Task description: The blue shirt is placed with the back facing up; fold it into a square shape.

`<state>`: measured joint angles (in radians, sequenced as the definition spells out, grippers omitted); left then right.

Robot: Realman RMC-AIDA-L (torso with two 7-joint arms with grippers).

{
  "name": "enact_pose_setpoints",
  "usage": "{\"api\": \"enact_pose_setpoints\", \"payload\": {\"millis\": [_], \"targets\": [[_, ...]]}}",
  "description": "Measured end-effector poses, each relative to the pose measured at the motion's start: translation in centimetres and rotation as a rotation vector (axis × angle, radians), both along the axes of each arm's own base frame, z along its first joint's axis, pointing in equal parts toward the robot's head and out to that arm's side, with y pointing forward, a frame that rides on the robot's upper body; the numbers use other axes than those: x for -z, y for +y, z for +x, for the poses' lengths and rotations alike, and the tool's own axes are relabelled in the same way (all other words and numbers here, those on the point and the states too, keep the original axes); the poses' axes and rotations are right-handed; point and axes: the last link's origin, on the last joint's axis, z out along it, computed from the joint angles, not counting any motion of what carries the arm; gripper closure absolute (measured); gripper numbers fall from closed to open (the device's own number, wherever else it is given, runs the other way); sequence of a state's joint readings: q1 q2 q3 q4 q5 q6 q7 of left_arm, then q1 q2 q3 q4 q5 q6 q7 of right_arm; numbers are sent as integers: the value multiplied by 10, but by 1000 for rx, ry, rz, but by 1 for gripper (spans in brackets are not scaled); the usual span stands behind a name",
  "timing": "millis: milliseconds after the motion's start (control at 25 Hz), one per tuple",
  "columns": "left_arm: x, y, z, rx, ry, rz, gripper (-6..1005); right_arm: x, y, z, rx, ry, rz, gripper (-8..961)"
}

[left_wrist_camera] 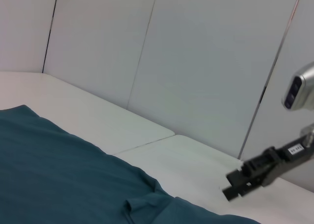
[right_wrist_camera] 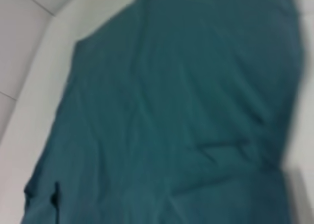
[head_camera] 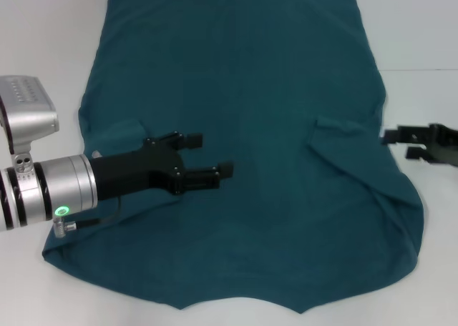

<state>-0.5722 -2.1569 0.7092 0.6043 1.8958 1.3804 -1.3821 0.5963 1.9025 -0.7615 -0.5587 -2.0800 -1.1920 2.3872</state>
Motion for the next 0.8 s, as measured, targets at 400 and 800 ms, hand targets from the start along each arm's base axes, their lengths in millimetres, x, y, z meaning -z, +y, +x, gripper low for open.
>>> {"api": "enact_pose_setpoints", "payload": {"millis": [400,800], "targets": [[2,0,2,4,1,-4,51,7,-22,21,85,30,-43,175],[2,0,1,4,4,-6,50,17,-21,20,89,49,-14,272]]}}
